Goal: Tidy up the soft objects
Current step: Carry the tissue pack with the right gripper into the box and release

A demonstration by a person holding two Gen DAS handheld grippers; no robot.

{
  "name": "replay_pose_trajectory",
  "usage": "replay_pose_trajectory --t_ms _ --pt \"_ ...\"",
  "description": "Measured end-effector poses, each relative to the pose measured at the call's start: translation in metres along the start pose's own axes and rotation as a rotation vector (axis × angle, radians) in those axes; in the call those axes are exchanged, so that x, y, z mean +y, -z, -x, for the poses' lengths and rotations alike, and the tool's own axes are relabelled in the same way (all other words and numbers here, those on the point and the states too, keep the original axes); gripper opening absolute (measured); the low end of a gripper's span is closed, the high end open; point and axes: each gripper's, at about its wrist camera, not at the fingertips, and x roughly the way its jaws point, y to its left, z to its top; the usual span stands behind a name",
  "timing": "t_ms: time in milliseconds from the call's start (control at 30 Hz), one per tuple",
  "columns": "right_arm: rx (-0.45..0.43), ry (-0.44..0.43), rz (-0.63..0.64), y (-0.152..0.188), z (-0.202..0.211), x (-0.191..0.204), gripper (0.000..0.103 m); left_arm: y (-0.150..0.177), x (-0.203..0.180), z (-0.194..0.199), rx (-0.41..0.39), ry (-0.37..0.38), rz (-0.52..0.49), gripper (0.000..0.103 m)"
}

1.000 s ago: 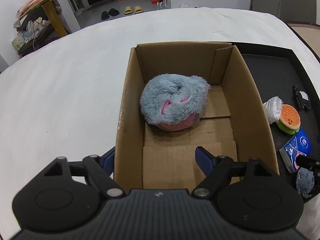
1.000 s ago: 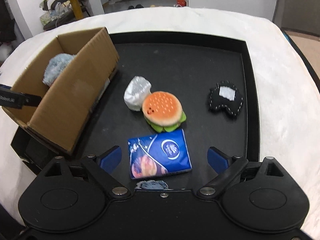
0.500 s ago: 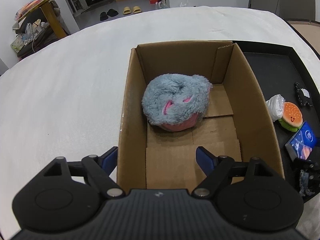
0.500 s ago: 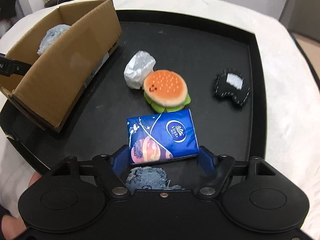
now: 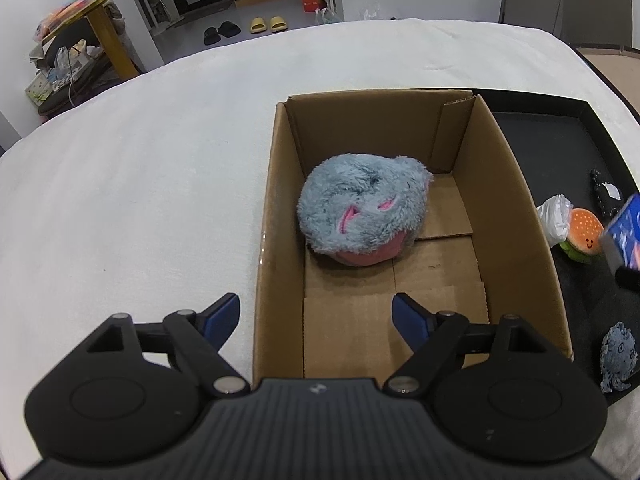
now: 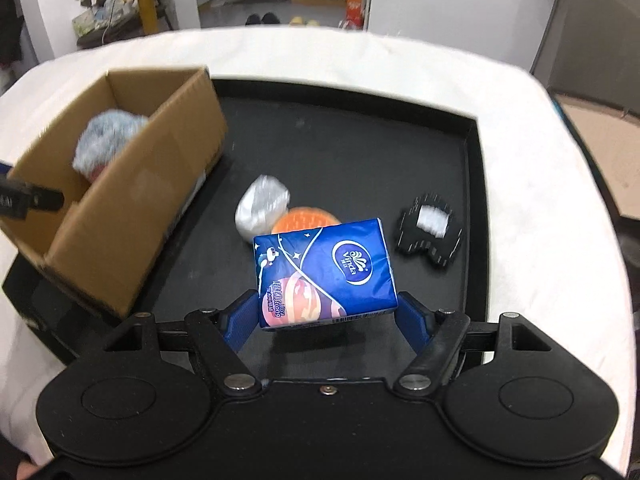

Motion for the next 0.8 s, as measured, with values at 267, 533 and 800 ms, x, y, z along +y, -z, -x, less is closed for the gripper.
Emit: replay_pose_trajectory --t_ms 267,533,800 --pt "-0.085 0.000 0.023 -0.026 0.020 0.012 0.071 -0.001 0.008 0.004 -0.015 0.009 0.014 0.082" --pt "-0.137 -0.025 0.081 -0.047 0.033 0.030 0.071 0.001 0.019 0.007 -0.027 0.010 0.031 0.082" --pt "-0.171 -0.055 0.135 -0.066 0.039 0.057 0.071 0.003 0.028 0.006 -0.030 0.028 0.048 0.081"
